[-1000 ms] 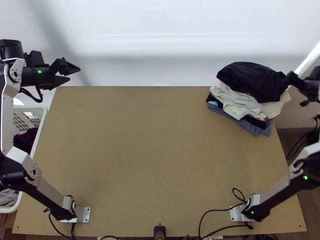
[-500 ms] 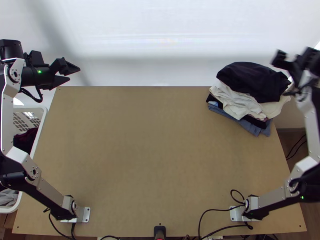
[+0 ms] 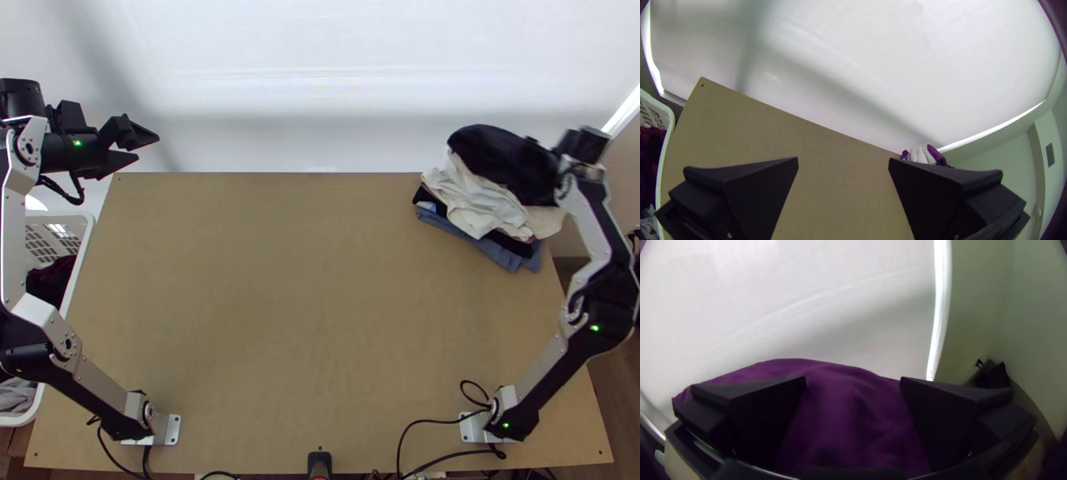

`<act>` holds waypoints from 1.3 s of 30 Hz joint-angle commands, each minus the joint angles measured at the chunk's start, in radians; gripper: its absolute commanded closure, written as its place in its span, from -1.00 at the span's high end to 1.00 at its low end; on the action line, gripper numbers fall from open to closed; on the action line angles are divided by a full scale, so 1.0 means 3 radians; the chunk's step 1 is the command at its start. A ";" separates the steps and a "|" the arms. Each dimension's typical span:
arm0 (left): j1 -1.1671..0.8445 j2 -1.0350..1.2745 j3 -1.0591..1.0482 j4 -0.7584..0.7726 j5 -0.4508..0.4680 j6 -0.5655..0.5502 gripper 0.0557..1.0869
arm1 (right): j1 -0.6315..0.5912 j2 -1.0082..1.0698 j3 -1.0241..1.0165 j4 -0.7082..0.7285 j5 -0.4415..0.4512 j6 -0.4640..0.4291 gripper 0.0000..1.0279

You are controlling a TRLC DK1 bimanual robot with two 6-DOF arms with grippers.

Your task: Fold the t-shirt

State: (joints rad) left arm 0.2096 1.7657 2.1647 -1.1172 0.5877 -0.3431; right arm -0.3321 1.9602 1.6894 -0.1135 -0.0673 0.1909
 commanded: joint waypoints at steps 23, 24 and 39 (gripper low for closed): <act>0.0032 -0.0128 0.0091 0.0001 0.0056 -0.0017 0.92 | 0.0621 -0.0286 -0.0308 0.1585 0.0736 -0.0560 0.93; 0.0038 -0.0128 0.0101 0.0001 0.0051 -0.0017 0.92 | 0.0636 -0.0204 -0.0303 0.1626 0.0741 -0.0606 0.93; 0.0084 -0.0138 0.0086 -0.0040 0.0056 -0.0017 0.92 | 0.0713 0.0169 -0.1561 0.2725 0.0894 -0.1010 0.93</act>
State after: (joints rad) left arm 0.2268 1.7584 2.1735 -1.1187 0.5911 -0.3435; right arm -0.1261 1.9713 1.3029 0.6735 0.1848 -0.0845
